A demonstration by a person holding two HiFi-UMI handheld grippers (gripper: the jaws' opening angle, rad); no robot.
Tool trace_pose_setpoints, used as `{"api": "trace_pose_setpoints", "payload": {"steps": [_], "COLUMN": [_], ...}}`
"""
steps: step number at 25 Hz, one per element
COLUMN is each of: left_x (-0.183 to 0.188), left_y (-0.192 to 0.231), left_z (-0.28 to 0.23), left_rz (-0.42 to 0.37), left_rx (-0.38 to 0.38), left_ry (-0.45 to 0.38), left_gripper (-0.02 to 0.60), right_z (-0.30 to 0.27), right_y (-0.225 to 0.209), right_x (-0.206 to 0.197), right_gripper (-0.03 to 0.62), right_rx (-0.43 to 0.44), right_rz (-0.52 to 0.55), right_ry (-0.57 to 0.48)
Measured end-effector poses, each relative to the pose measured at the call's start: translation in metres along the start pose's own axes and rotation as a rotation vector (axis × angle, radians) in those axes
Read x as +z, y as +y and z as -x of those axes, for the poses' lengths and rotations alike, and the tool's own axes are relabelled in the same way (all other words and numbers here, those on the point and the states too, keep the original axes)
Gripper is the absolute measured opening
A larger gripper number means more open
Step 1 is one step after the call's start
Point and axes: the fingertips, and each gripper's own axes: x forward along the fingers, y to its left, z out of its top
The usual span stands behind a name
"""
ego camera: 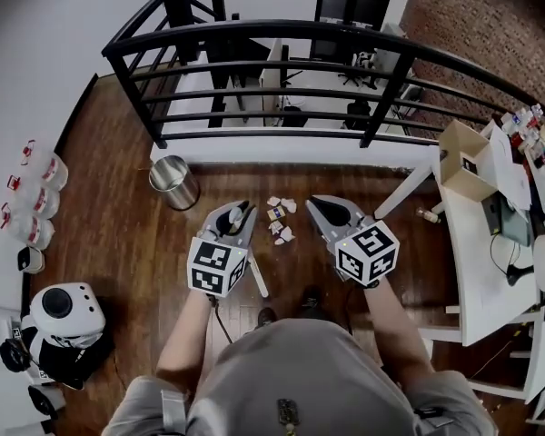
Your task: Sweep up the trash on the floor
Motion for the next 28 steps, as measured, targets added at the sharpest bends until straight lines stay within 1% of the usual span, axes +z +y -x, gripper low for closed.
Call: {"api": "trace_pose_setpoints", "payload": {"steps": [8,13,21,28], "left_x": [0.006,0.015,0.026,0.023], "left_y": [-0.002,-0.002,0.005,0.006], "left_z": [0.009,0.009,0.006,0.002], "left_rz": [-0.016,-0.031,-0.032,-0.031], "left_rx": [-0.009,-0.013,-0.008,-0.010], "left_ry": [-0.008,-0.020,-0.037,-0.031], "left_gripper": [0.063,0.063,0.063,0.063], "right_z": [0.000,0.001,0.001,0.003], "right_y": [0.010,0.009,0.007,0.005], "right_x": [0.009,0.014,0.019,0.014], "right_gripper": [0.000,0.000,0.000,0.000], "right_rx": [-0.007,-0.014,-0.021,-0.026], "right_rz": [0.015,0.024,0.027,0.028], "right_ry": [-0.012,-0.018,-0.021,-0.006]}}
